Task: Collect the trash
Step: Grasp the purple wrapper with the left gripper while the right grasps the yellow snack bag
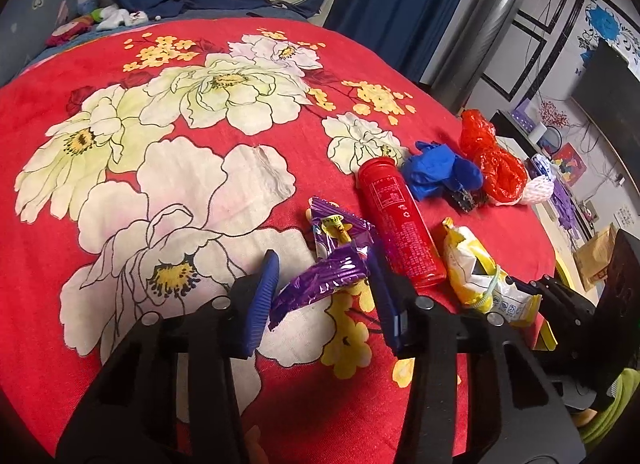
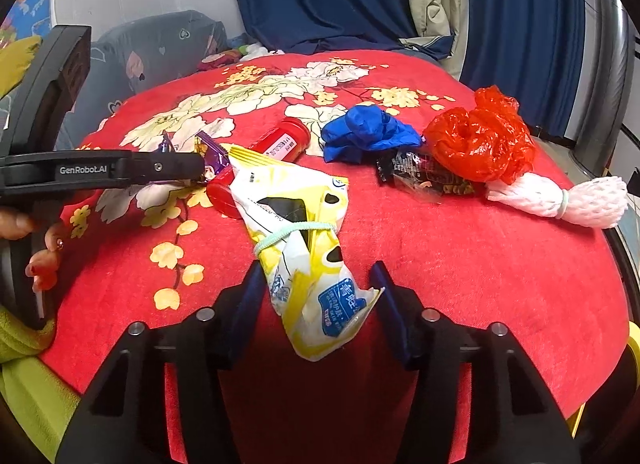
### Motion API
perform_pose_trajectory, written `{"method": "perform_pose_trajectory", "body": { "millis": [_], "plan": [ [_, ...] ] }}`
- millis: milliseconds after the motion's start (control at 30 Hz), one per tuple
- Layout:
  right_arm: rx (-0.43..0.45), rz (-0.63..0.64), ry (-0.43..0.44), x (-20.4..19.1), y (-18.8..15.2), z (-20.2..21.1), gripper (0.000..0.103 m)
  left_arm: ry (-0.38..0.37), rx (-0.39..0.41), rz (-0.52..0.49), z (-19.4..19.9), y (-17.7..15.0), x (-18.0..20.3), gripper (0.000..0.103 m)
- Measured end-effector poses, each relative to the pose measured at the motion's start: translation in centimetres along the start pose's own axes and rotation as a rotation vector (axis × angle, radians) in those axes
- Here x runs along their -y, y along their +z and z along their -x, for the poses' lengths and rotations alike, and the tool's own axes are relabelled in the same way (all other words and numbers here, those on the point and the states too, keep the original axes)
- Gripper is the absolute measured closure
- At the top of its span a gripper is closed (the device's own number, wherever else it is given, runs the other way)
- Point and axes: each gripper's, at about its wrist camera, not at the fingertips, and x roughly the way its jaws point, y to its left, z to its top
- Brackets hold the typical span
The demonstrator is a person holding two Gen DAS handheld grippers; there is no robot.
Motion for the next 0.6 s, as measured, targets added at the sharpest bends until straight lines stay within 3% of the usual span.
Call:
{"method": "perform_pose_trajectory", "body": {
  "millis": [200, 600],
  "plan": [
    [0.024, 0.021, -0.016, -0.4, -0.4, 0.7, 0.068, -0.008, 0.009, 0.006, 0.1, 0.0, -0.2, 0.072],
    [0.056, 0.014, -0.004, -0.3, -0.6, 1.9, 0.072, -0.005, 0.069, -0.002, 1.4, 0.5, -0.2, 0.077]
  ]
}}
